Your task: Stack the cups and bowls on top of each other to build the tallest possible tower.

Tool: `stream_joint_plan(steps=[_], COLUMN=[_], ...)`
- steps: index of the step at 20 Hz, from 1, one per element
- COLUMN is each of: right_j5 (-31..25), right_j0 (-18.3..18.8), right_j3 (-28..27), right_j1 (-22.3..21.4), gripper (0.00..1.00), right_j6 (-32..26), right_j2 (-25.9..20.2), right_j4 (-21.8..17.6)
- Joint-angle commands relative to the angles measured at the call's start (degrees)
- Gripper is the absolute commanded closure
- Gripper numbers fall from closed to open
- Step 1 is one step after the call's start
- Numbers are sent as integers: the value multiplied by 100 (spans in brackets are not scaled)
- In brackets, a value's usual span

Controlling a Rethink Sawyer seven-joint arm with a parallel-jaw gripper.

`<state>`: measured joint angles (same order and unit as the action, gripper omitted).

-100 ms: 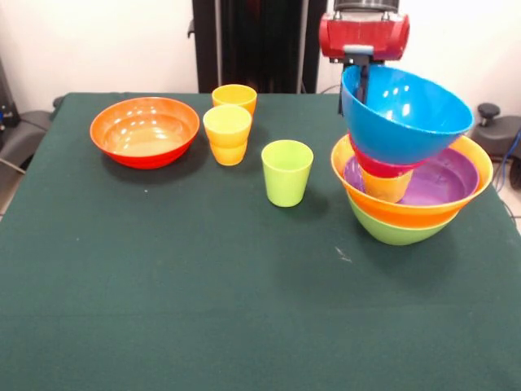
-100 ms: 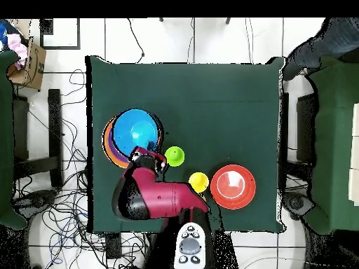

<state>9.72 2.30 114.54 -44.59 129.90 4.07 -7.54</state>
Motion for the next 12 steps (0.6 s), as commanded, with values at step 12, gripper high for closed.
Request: stream_joint_plan(steps=[12], right_j5=[-1057], right_j0=[222], right_j3=[97], right_j1=[679], gripper=[0], right_j6=[303], right_j2=[-401], right_j4=[-46])
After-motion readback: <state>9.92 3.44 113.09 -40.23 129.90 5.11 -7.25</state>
